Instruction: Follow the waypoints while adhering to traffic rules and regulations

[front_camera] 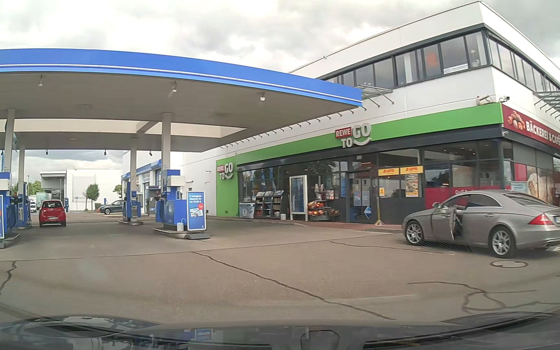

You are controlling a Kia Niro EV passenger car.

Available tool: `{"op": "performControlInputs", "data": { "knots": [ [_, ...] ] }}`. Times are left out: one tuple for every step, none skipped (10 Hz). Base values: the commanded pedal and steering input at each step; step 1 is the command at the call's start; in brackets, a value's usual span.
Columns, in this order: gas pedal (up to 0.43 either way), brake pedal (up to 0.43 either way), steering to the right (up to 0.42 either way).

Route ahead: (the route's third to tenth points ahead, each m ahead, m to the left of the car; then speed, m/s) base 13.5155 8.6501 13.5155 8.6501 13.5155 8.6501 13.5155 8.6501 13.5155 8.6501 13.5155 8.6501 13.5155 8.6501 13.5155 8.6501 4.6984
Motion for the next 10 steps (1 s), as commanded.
{"op": "performControlInputs", "data": {
  "knots": [
    [0.047, 0.000, -0.272],
    [0.047, 0.000, -0.271],
    [0.047, 0.000, -0.268],
    [0.047, 0.000, -0.261],
    [0.047, 0.000, -0.250],
    [0.028, 0.000, -0.236],
    [0.000, 0.000, -0.223],
    [0.000, 0.000, -0.213],
    [0.000, 0.000, -0.201],
    [0.000, 0.000, -0.194]
  ]
}}
